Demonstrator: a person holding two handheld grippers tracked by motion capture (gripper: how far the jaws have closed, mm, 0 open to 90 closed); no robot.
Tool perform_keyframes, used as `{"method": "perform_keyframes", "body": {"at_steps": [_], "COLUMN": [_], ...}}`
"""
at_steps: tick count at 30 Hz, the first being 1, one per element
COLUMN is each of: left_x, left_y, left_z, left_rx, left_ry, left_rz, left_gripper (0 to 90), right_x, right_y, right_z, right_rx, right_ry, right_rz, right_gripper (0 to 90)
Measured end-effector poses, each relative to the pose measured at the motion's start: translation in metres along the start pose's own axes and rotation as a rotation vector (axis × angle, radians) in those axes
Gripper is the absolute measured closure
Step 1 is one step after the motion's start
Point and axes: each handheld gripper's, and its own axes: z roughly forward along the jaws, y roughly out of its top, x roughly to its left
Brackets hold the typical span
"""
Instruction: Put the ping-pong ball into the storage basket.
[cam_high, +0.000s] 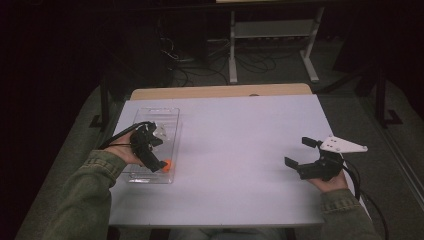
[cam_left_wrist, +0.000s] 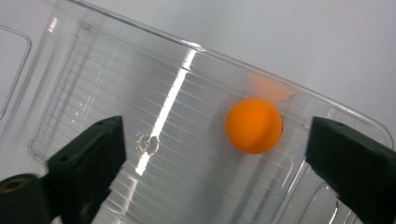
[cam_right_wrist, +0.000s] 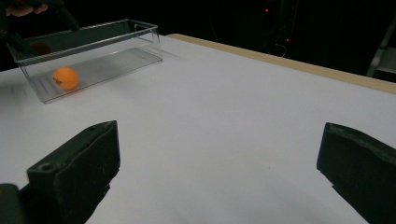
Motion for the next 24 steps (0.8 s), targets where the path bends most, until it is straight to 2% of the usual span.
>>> {"method": "perform_keyframes", "body": {"at_steps": [6, 10, 14, 24], "left_x": [-0.002, -0.004, -0.007, -0.017], "left_y": [-0.004, -0.012, -0.020, -0.035], "left_z": [-0.008, -0.011, -0.013, -0.020], "left_rx": [-0.071, -0.121, -0.147, -0.227], "left_ry": [0.029, 0.024, 0.028, 0.073], "left_rz": [-0.046, -0.073, -0.092, -0.143], "left_gripper": [0.0, 0.0, 0.0, 0.0], "right_x": [0.000, 0.000, 0.000, 0.001], "right_y": [0.000, 0.000, 0.000, 0.000], "right_z": [0.000, 0.000, 0.001, 0.001], "right_rx": [0.000, 0.001, 0.003, 0.004], "right_ry": [0.000, 0.001, 0.002, 0.002], "right_rz": [0.000, 0.000, 0.001, 0.002], "right_gripper": [0.0, 0.0, 0.0, 0.0]}}
